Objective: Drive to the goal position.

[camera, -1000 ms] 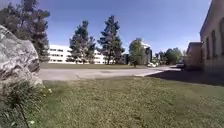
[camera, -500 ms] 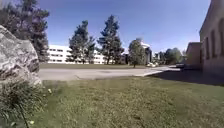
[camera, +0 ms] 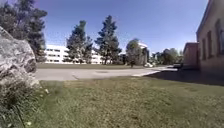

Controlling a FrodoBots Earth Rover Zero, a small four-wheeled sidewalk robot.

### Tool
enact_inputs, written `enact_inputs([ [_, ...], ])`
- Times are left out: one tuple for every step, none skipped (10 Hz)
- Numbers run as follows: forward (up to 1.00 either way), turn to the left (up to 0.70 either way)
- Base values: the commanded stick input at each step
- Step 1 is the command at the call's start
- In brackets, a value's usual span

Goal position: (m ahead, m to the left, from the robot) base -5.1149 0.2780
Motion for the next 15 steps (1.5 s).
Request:
enact_inputs([
  [0.00,-0.45],
  [0.00,-0.45],
  [0.00,-0.45],
  [0.00,-0.42],
  [0.00,-0.17],
  [0.00,0.00],
  [0.00,0.00],
  [0.00,0.00],
  [0.00,0.00],
  [0.00,0.00],
  [0.00,-0.45],
  [0.00,-0.45],
  [0.00,-0.45],
  [0.00,-0.45],
  [0.00,-0.45],
])
